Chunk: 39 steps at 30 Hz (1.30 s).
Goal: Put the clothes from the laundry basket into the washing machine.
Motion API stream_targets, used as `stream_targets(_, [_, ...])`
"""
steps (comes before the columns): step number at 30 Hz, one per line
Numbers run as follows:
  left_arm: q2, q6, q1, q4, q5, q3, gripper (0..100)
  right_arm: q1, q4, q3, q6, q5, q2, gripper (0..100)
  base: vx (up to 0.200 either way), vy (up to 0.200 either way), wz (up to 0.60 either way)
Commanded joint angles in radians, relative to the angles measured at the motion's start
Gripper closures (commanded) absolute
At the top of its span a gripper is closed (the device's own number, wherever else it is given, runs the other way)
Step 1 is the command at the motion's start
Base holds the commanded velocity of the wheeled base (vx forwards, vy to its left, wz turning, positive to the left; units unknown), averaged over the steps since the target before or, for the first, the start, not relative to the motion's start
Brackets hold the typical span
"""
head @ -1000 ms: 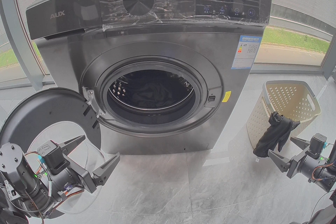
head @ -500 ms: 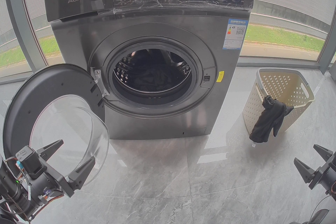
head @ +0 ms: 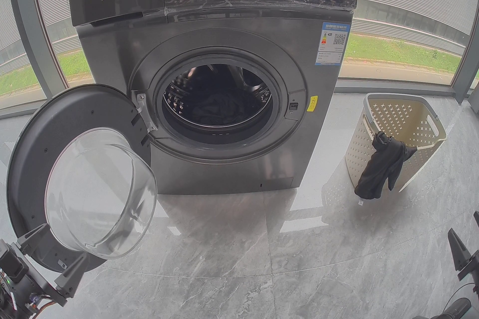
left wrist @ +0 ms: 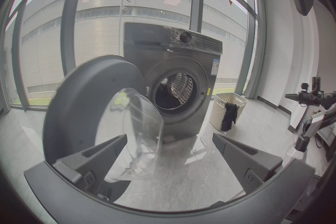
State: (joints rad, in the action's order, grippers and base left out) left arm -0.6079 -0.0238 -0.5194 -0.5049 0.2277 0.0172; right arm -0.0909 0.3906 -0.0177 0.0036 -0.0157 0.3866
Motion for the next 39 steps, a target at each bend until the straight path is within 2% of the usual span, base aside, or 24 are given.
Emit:
stream_targets(1, [0.277,0.008,0.165,0.114,-0.007,-0.017,0,0.12,-0.225,0.018,-0.01,0.112,-0.322,0,0.0,0.0,0.0])
stream_targets(2, [0.289,0.007,0.177,0.121,-0.007,-0.017,0,0.12,-0.239,0.018,-0.01,0.111,-0.33,0,0.0,0.0,0.0])
stream_targets(4, [0.359,0.008,0.228,0.184,-0.019,-0.017,0,0.12,-0.271,0.018,-0.008,0.077,-0.319,0,0.0,0.0,0.0])
stream_targets(6, [0.415,0.016,0.254,0.25,-0.047,-0.017,0,0.114,-0.308,0.018,-0.011,0.026,-0.325,0,0.0,0.0,0.0])
stream_targets(8, [0.467,0.016,0.288,0.319,-0.082,-0.017,0,0.094,-0.406,0.015,-0.007,-0.003,-0.382,0,0.0,0.0,0.0])
stream_targets(11, [0.514,0.016,0.315,0.382,-0.11,-0.017,0,0.094,-0.417,0.008,0.001,-0.003,-0.371,0,0.0,0.0,0.0])
stream_targets(14, [0.516,0.008,0.325,0.433,-0.103,-0.017,0,0.092,-0.403,0.013,-0.004,-0.003,-0.371,0,0.0,0.0,0.0])
stream_targets(17, [0.516,0.008,0.354,0.433,-0.096,-0.017,0,0.092,-0.403,0.013,-0.001,-0.003,-0.373,0,0.0,0.0,0.0])
stream_targets(18, [0.516,0.021,0.404,0.433,-0.093,-0.017,0,0.092,-0.403,0.013,-0.001,-0.004,-0.373,0,0.0,0.0,0.0])
stream_targets(21, [0.519,0.028,0.455,0.431,-0.094,-0.017,0,0.092,-0.401,0.013,-0.007,-0.003,-0.373,0,0.0,0.0,0.0])
stream_targets(23, [0.539,0.018,0.489,0.436,-0.11,-0.017,0,0.092,-0.401,0.013,-0.005,-0.003,-0.373,0,0.0,0.0,0.0])
stream_targets(24, [0.602,0.013,0.515,0.445,-0.182,-0.016,0,0.094,-0.401,0.013,-0.005,-0.003,-0.373,0,0.0,0.0,0.0])
stream_targets(25, [0.608,0.019,0.521,0.44,-0.225,-0.017,0,0.092,-0.401,0.013,-0.007,-0.003,-0.373,0,0.0,0.0,0.0])
stream_targets(26, [0.608,0.041,0.524,0.46,-0.251,-0.017,0,0.092,-0.401,0.013,-0.005,-0.003,-0.373,0,0.0,0.0,0.0])
stream_targets(27, [0.608,0.041,0.524,0.46,-0.251,-0.017,0,0.092,-0.401,0.013,-0.005,-0.003,-0.373,0,0.0,0.0,0.0])
stream_targets(28, [0.608,0.03,0.524,0.503,-0.225,-0.017,0,0.092,-0.401,0.013,-0.005,-0.003,-0.373,0,0.0,0.0,0.0])
stream_targets(30, [0.608,0.015,0.524,0.523,-0.214,-0.013,0,0.092,-0.401,0.013,-0.005,-0.003,-0.373,0,0.0,0.0,0.0])
stream_targets(36, [0.608,0.005,0.521,0.505,-0.209,-0.017,0,0.092,-0.401,0.013,-0.005,-0.003,-0.373,0,0.0,0.0,0.0])
stream_targets(39, [0.608,0.007,0.521,0.505,-0.209,-0.017,0,0.092,-0.401,0.013,-0.005,-0.003,-0.373,0,0.0,-0.2,0.0])
